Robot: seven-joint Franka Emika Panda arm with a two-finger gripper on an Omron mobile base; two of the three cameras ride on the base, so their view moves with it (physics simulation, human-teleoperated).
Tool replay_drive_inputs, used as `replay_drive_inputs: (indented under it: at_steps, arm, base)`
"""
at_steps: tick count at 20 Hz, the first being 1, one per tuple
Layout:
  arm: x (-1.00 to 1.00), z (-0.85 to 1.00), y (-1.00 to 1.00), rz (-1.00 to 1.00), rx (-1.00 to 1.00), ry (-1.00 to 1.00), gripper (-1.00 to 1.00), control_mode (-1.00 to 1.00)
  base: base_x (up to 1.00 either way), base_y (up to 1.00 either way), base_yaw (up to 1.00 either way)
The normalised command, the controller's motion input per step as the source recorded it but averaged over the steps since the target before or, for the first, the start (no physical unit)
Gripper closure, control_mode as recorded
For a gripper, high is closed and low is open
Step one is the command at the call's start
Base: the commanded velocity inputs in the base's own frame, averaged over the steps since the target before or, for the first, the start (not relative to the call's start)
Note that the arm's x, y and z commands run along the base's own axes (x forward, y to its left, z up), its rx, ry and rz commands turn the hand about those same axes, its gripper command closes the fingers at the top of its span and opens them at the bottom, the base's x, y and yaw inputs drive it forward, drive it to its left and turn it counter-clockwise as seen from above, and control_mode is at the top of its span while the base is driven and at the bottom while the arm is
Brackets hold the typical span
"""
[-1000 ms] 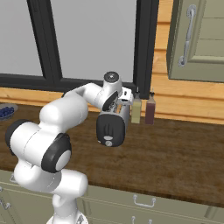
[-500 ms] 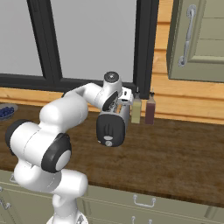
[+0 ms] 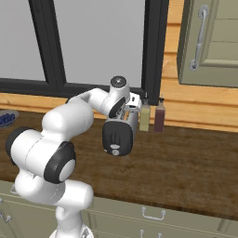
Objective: Start the toaster. Once the lever pops up, take the bread to the plate on the dining counter.
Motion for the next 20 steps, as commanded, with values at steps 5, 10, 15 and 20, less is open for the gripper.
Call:
replay_drive_inputs:
  at_steps: [5,10,15,20]
  arm:
    - [0.0,0.0,0.0,0.0,0.0,0.0,-1.0,-1.0]
    - [0.0,0.0,0.0,0.0,0.0,0.0,-1.0,-1.0]
    - [0.0,0.0,0.0,0.0,0.0,0.0,-1.0,-1.0]
    - [0.0,0.0,0.0,0.0,0.0,0.0,-1.0,-1.0]
  base:
    - [0.0,0.0,0.0]
    - [0.0,0.0,0.0]
    - [0.0,0.0,0.0]
    - [0.0,0.0,0.0]
